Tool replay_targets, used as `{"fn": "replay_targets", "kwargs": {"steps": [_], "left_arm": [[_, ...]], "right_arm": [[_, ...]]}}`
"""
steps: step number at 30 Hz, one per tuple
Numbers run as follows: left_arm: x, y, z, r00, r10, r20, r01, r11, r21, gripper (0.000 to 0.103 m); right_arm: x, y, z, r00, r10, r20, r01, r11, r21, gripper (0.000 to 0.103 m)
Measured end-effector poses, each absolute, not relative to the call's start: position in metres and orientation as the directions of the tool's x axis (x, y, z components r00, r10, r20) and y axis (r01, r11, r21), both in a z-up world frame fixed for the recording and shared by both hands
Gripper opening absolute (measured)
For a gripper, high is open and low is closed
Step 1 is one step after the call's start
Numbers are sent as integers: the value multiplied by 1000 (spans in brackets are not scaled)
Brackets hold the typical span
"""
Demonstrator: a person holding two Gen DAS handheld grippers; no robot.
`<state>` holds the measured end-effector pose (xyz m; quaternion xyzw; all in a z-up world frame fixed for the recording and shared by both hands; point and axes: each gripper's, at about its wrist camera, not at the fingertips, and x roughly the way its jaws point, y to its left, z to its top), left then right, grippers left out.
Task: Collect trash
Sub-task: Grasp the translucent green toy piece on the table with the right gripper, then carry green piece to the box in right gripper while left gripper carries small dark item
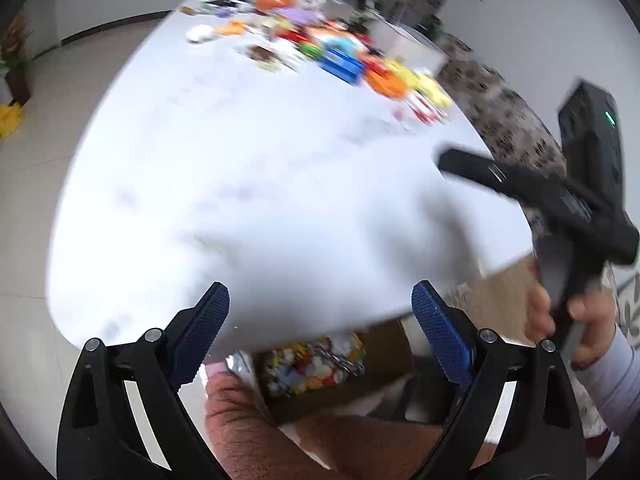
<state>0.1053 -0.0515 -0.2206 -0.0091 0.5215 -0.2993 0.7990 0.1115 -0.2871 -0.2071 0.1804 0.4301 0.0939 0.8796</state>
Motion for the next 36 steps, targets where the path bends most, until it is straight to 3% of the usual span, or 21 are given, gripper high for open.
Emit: {"fn": "replay_targets", "kwargs": {"steps": [7, 13, 16, 17, 19, 28, 32, 36], "left_arm": [[169, -2, -232, 254, -471, -845, 445, 833, -330, 90], [216, 42, -259, 177, -459, -871, 394, 844, -365, 90], [239, 56, -265, 149, -457, -877, 399, 839, -369, 90], [245, 57, -266, 146, -455, -878, 405, 837, -367, 90], [257, 58, -264, 141, -460, -877, 420, 829, -368, 90], [326, 9, -258, 129, -513, -849, 438, 797, -415, 90], [378, -46, -262, 188, -526, -830, 334, 829, -450, 90], [428, -106, -277, 204, -441, -874, 200, 893, -404, 90]], "right_arm": [[304, -242, -241, 550, 226, -804, 35, 956, 293, 96], [396, -231, -281, 475, 105, -873, 132, 973, 189, 84], [413, -237, -292, 449, 83, -890, 165, 971, 174, 60], [415, -239, -294, 439, 83, -895, 173, 969, 175, 43], [414, -242, -294, 439, 77, -895, 186, 967, 175, 38], [318, -250, -237, 525, 137, -840, 213, 935, 285, 38], [246, -257, -203, 567, 97, -818, 262, 920, 291, 38], [188, -264, -190, 580, 64, -812, 340, 887, 313, 38]]}}
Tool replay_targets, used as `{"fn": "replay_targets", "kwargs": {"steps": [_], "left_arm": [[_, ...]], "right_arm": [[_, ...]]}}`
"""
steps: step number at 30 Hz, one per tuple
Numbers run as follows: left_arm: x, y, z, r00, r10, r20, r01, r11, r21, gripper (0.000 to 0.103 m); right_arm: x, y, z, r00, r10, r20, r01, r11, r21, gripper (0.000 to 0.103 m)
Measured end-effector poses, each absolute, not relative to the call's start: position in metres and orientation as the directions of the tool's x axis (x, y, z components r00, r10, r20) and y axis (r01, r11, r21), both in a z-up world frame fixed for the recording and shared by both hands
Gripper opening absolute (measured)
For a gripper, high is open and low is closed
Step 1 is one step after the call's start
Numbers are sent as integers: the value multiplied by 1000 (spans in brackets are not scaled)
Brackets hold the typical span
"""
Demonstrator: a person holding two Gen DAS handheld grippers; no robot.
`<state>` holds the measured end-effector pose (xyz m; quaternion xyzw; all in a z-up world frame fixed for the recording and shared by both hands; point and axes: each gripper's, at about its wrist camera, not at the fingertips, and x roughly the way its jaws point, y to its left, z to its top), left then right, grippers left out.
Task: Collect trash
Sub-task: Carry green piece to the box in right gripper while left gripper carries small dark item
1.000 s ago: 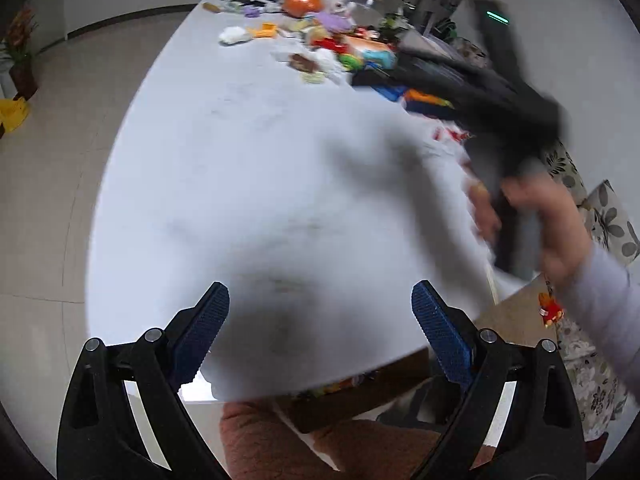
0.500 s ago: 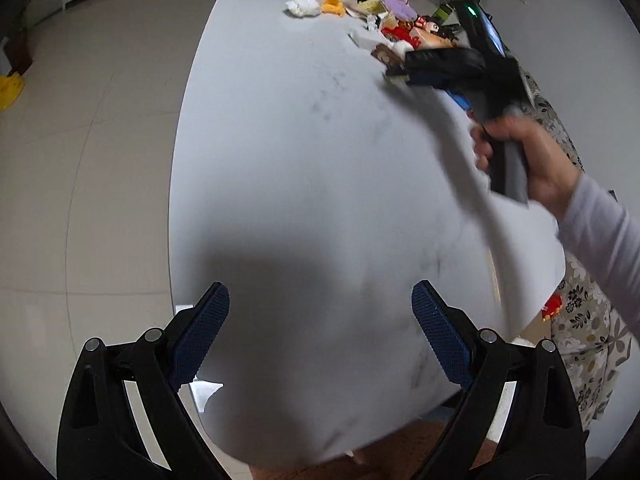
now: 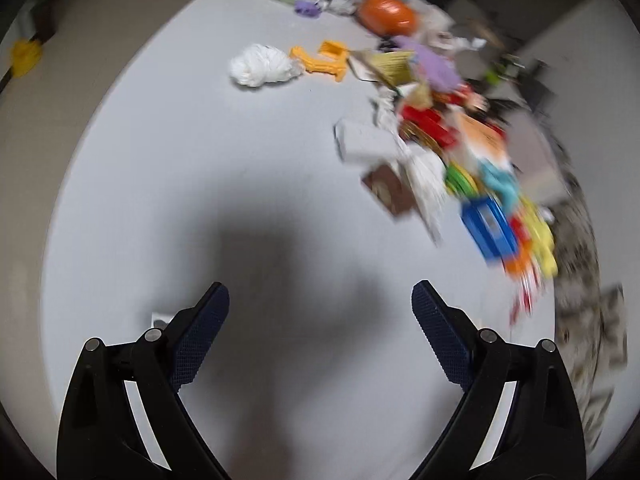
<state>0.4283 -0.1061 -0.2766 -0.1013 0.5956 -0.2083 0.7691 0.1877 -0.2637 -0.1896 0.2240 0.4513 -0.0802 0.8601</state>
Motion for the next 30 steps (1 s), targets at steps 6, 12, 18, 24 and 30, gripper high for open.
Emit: {"fn": "replay_targets", "kwargs": {"steps": [6, 12, 18, 24, 30], "left_arm": [[462, -158, -281, 239, -320, -917, 97, 947, -305, 90], [475, -182, -284, 251, -220, -943, 73, 975, -208, 67], [464, -186, -270, 264, -232, -936, 149, 969, -198, 24], [418, -156, -243, 336, -253, -907, 243, 954, -177, 16], [341, -118, -219, 397, -260, -880, 295, 944, -146, 16]], "right_arm": [[134, -272, -184, 598, 43, -801, 431, 825, 366, 38], [113, -271, -176, 628, 59, -776, 431, 804, 410, 38], [106, -276, -165, 660, 65, -748, 404, 810, 426, 38], [100, -282, -164, 677, 108, -728, 348, 825, 446, 38], [82, -284, -166, 666, 206, -717, 230, 857, 461, 38]]}}
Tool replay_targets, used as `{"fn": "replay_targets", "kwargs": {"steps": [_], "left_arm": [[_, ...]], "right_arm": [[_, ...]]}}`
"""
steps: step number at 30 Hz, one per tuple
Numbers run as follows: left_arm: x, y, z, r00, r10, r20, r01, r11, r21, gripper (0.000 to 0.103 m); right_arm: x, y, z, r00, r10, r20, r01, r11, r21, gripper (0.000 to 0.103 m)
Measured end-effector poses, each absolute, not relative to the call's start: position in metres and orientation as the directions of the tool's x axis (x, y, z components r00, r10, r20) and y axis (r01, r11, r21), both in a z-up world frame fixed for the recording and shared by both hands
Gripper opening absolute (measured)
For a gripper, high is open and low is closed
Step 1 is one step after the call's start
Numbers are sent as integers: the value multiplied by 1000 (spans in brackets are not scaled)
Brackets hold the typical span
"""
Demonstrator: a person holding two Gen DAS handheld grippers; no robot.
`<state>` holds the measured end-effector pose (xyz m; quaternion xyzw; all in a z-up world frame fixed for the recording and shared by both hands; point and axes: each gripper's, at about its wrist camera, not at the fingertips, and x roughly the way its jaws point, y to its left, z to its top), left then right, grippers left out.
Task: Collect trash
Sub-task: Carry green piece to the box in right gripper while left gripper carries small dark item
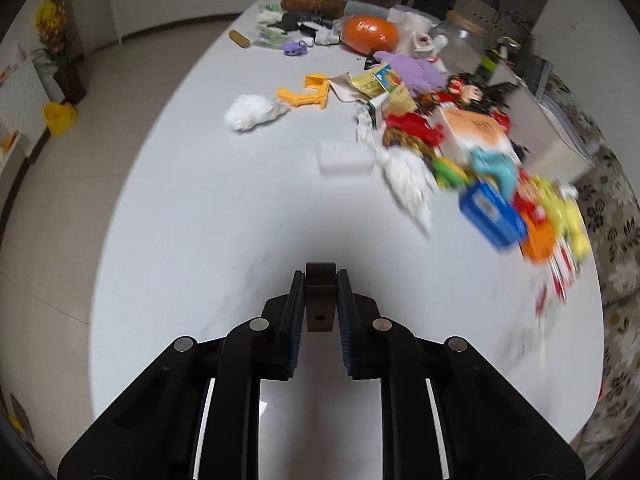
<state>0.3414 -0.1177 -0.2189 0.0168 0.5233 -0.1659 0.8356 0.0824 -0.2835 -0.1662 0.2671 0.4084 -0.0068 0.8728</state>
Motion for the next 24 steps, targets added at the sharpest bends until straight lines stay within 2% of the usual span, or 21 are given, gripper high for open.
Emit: {"fn": "replay_targets", "kwargs": {"steps": [6, 12, 17, 24], "left_arm": [[224, -88, -207, 403, -276, -873, 345, 929, -135, 16], [86, -73, -231, 267, -323, -908, 415, 889, -195, 16], [5, -89, -292, 127, -322, -938, 449, 862, -235, 16], [-29, -130, -415, -26, -271, -962, 481, 841, -250, 16]], "right_arm": [[46, -283, -180, 606, 307, -734, 92, 889, 449, 38], [-12, -283, -213, 519, 367, -772, 2, 903, 431, 38], [-55, -294, -267, 418, 362, -833, 34, 910, 412, 38], [-80, -308, -373, 284, 315, -906, 125, 924, 361, 38]]}}
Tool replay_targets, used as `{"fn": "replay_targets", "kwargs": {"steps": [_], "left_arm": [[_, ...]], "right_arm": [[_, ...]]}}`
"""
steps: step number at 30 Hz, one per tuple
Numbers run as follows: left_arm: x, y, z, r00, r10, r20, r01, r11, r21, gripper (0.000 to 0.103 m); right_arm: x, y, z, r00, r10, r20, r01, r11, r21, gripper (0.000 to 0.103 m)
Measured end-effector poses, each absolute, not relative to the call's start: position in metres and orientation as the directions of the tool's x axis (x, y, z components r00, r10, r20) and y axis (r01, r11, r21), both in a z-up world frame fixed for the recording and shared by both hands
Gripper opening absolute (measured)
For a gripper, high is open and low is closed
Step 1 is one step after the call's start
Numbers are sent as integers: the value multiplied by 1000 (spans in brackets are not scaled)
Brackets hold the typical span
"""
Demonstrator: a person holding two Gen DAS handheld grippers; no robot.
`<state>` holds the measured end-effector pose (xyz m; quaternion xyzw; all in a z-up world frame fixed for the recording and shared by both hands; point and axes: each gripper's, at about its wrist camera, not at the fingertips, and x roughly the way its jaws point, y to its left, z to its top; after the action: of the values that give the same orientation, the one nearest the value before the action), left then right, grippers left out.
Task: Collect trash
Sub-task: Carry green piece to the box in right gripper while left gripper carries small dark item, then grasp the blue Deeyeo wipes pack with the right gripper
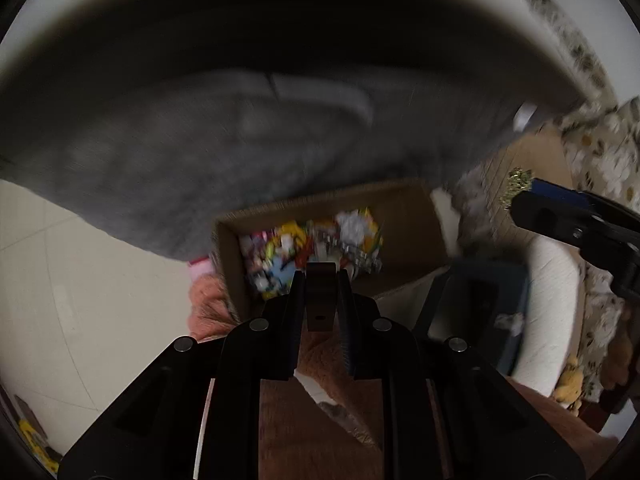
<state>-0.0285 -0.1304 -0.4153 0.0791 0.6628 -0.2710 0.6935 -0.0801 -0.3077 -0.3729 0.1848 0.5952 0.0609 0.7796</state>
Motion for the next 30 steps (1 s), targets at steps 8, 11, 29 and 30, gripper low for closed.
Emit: {"fn": "replay_targets", "kwargs": {"steps": [8, 11, 29, 30], "left_arm": [[-21, -154, -553, -134, -73, -988, 440, 889, -125, 70], [-21, -149, -579, -190, -21, -982, 427, 899, -102, 70], [-15, -86, -294, 143, -379, -914, 513, 818, -260, 88], [-7, -84, -284, 168, -386, -907, 508, 822, -256, 88]], "right_arm": [[-83, -318, -469, 170, 80, -982, 199, 973, 114, 78], [-82, -325, -482, 151, 61, -987, 220, 971, 94, 81], [-22, -315, -232, 586, 262, -767, 3, 945, 326, 96], [-2, -314, -217, 622, 242, -745, -11, 954, 301, 96]]}}
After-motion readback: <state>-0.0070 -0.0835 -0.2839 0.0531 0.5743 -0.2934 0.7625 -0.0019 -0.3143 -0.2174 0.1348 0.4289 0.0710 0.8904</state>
